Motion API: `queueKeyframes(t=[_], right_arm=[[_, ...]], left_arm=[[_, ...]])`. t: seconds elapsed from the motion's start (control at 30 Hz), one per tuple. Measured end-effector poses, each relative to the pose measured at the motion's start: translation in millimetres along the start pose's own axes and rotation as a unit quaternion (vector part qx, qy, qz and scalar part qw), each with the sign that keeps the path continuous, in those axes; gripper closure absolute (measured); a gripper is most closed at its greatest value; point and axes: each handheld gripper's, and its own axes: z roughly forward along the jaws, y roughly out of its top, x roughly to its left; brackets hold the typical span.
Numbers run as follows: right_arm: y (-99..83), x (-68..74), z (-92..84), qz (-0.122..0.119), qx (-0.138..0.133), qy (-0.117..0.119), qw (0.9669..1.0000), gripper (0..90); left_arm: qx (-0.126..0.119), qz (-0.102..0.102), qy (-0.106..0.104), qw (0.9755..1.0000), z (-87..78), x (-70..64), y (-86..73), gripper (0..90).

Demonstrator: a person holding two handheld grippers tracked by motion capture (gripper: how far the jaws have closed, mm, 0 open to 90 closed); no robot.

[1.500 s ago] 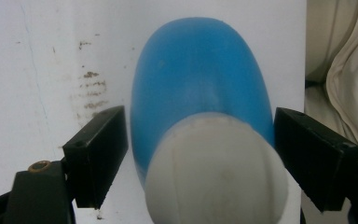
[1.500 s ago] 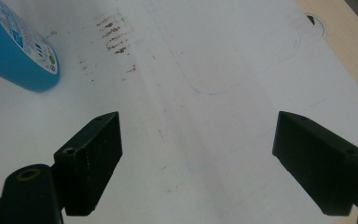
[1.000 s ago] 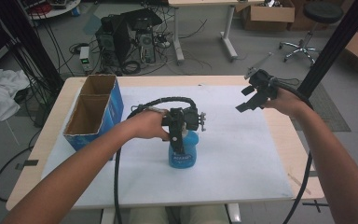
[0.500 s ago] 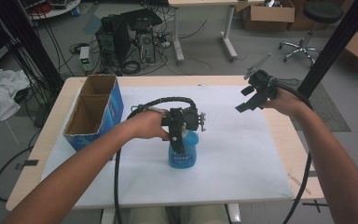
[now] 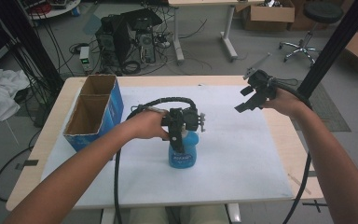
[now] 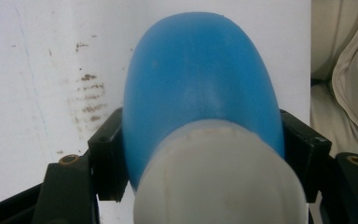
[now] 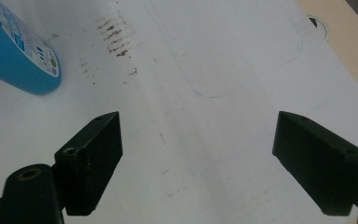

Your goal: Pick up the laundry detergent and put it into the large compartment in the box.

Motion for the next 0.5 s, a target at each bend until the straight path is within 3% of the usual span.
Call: queueKeyframes(t=[0.5], right_arm=[[0.3, -0.1, 0.9, 0.002, -0.001, 0.002, 1.0000, 16.0]], left_arm=[[-0.003, 0.000, 0.003, 1.0000, -0.5, 0.9, -1.8, 36.0]])
